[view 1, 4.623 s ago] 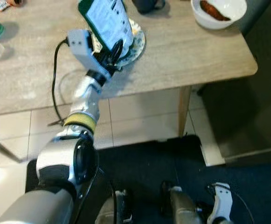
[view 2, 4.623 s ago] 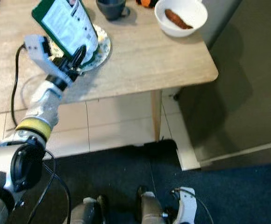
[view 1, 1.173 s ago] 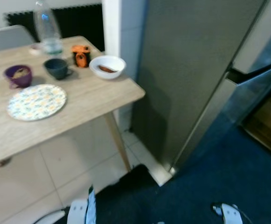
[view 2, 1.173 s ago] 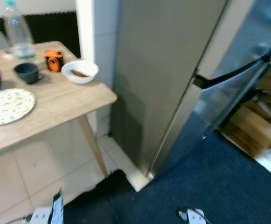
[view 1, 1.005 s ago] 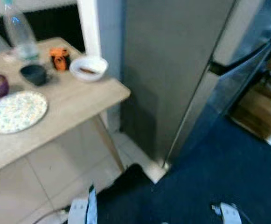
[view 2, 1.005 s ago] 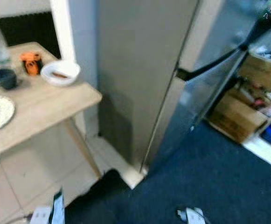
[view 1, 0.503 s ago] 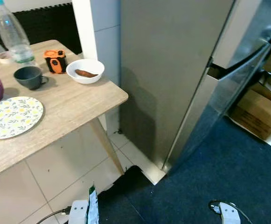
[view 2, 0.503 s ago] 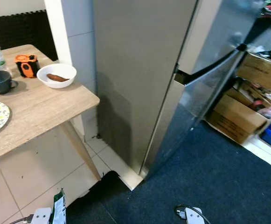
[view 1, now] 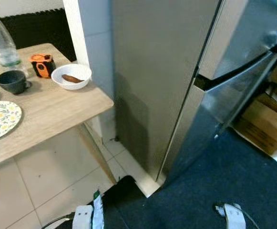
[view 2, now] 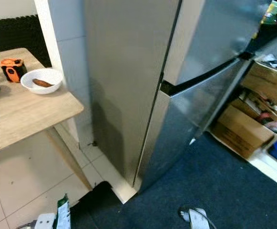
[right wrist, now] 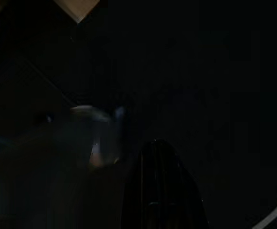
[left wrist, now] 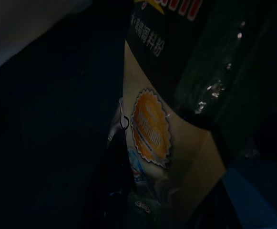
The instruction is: Restocking fridge
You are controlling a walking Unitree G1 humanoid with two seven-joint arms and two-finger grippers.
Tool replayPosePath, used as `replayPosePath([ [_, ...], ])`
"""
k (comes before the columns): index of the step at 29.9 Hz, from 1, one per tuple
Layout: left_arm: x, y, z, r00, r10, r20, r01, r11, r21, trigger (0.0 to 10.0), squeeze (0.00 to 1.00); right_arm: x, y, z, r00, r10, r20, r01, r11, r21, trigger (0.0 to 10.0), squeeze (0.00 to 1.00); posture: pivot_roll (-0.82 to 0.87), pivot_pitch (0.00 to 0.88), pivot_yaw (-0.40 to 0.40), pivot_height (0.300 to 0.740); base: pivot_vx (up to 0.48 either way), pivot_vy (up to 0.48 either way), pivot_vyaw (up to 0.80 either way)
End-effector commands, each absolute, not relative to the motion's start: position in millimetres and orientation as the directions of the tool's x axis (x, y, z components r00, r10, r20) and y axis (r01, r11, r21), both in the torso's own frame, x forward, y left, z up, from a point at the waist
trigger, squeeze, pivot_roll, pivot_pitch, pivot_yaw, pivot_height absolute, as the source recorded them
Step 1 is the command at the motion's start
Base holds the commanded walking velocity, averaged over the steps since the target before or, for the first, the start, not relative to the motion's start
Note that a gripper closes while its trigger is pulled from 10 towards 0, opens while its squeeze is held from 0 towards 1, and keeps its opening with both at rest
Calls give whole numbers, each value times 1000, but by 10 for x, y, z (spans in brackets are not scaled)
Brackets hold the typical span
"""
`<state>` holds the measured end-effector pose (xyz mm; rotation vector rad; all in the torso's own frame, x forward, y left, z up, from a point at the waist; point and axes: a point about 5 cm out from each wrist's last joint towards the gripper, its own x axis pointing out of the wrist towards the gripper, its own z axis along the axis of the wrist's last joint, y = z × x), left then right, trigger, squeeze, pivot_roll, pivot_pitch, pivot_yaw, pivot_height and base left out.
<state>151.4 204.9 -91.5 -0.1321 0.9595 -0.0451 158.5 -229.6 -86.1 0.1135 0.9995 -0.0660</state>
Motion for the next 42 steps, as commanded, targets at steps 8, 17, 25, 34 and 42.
replayPosePath([
  [8, 1462, 1979, -947, 551, -124, -825, 8, 990, -144, 10000, 0, 1644, -2334, -815, 579, 27, -815, 92, 991, 99, 10000, 0, -73, 104, -46, 740, 0, -437, 97],
  [17, 1458, 1952, -952, 549, -133, -825, 16, 989, -149, 10000, 0, 1666, -2283, -811, 591, 63, -804, 69, 989, 128, 10000, 0, -77, 105, -45, 740, 0, -436, 766],
  [25, 1448, 1938, -959, 542, -137, -829, 20, 988, -150, 10000, 0, 1706, -2321, -785, 610, 41, -792, 113, 984, 138, 10000, 0, -79, 102, -44, 740, 0, -432, 381],
  [34, 1467, 1941, -952, 544, -141, -827, 23, 988, -154, 10000, 0, 1939, -2263, -664, 684, 102, -722, 40, 983, 176, 10000, 0, -91, 106, -34, 740, 0, -398, 0],
  [42, 1487, 1956, -942, 548, -140, -825, 21, 988, -153, 10000, 0, 2359, -2039, -390, 758, 318, -570, -216, 946, 241, 10000, 0, -99, 106, -30, 740, 0, -34, 0],
])
